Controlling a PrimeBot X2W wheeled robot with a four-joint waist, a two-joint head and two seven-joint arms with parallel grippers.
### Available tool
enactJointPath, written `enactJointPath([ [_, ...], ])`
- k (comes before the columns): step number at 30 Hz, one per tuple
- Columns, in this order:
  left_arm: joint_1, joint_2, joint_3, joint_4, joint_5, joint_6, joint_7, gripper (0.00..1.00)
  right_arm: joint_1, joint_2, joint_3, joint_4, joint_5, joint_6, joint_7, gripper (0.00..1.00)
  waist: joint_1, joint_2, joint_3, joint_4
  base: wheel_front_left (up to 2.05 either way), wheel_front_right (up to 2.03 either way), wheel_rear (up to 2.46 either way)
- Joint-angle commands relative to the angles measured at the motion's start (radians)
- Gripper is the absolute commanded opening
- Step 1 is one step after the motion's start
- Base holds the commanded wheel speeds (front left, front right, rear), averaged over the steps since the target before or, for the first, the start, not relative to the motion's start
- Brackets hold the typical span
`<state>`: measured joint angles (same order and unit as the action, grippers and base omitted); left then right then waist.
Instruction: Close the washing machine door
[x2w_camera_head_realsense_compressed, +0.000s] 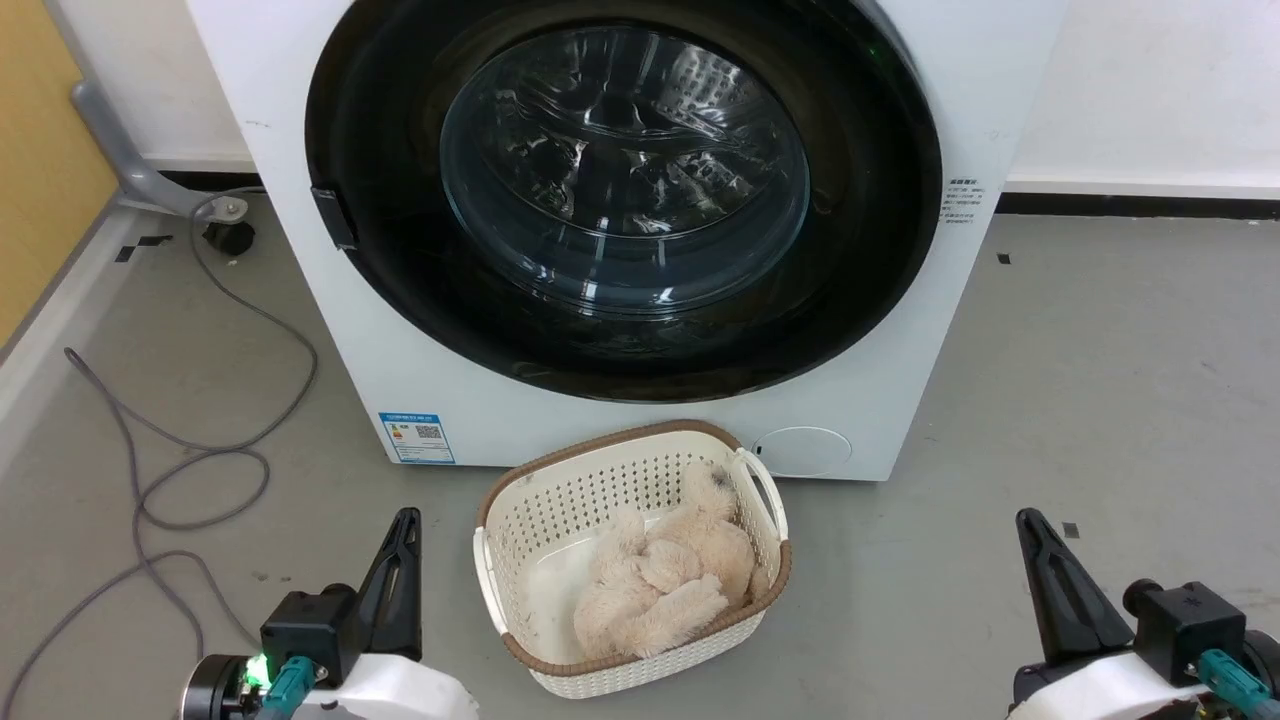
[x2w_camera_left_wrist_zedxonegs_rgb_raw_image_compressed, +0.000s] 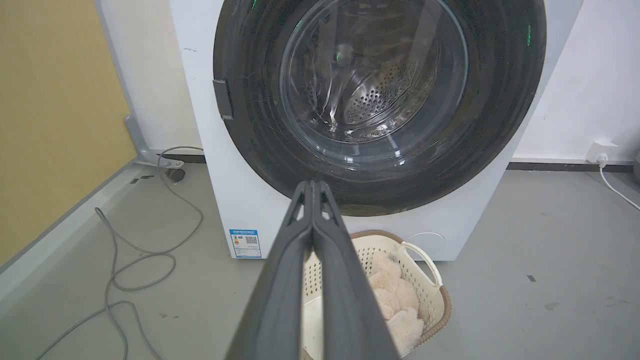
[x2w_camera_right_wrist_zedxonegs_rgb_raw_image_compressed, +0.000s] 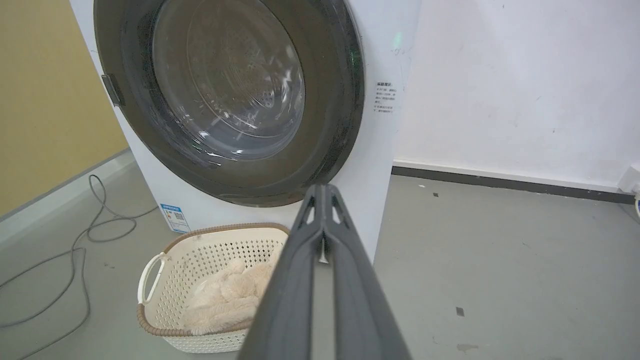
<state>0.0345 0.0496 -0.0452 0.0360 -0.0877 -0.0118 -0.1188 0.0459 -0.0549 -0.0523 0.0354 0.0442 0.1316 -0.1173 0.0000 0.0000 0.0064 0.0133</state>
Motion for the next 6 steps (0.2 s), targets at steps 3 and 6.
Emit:
enactJointPath([
  [3,-0.017,0.000,0.007,-0.006,0.013,0.003,0.009,0.00,-0.023,0.003,0.006,-0.009,-0.006,-0.001,0.007,0.00,0.0000,0.0000,0.000,-0.001,0.00,0.00,0.00],
  [6,-0.018,0.000,0.009,-0.008,0.017,0.004,0.015,0.00,-0.024,0.003,0.008,-0.010,-0.008,-0.001,0.013,0.00,0.0000,0.0000,-0.001,-0.001,0.00,0.00,0.00],
])
